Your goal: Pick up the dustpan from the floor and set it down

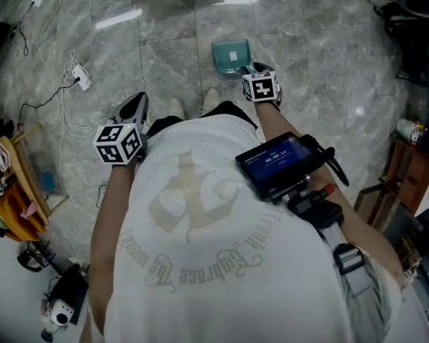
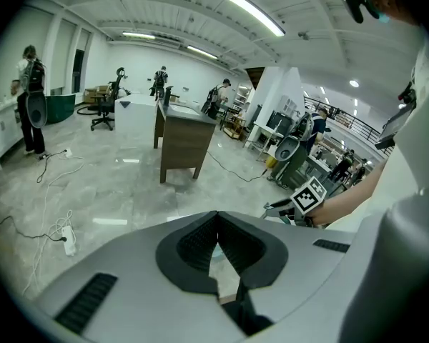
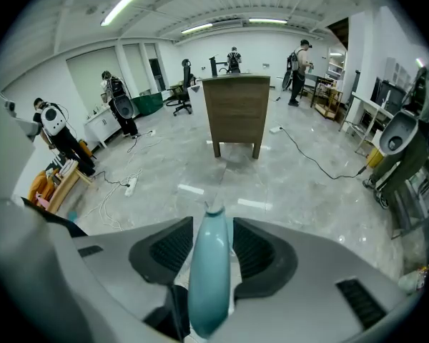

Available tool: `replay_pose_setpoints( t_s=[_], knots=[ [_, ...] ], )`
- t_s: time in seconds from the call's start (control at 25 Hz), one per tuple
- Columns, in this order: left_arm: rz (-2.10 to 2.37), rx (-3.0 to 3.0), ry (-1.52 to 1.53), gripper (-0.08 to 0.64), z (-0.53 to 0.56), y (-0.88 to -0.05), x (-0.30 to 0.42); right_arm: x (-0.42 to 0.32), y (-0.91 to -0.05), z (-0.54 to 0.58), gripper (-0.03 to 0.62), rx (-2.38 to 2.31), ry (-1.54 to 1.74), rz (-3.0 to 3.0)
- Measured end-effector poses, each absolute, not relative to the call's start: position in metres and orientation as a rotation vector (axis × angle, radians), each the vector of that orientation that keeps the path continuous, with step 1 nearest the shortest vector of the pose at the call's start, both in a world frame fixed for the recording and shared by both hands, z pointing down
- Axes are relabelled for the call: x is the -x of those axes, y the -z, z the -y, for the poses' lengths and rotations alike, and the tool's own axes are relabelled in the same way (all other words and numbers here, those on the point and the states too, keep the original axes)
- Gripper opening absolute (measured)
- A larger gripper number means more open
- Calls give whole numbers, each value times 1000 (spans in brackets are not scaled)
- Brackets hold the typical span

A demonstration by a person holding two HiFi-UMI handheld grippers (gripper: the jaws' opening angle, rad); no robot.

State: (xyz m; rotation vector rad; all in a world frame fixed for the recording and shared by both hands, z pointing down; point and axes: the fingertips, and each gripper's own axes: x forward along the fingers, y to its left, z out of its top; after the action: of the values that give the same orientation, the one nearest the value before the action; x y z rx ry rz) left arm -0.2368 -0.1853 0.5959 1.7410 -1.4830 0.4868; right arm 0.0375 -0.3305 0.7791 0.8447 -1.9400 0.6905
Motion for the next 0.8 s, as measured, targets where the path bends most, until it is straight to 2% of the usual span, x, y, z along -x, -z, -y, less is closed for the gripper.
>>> replay_pose_setpoints(
  t_s=[0.48, 0.8],
  knots=[
    [1448, -1888, -402, 12, 160, -572, 255, -39, -703, 287, 178, -1013, -621, 2006],
    [1337, -2022, -399, 12, 175, -562, 240, -34, -641, 277, 69, -1127, -585, 2106]
  ],
)
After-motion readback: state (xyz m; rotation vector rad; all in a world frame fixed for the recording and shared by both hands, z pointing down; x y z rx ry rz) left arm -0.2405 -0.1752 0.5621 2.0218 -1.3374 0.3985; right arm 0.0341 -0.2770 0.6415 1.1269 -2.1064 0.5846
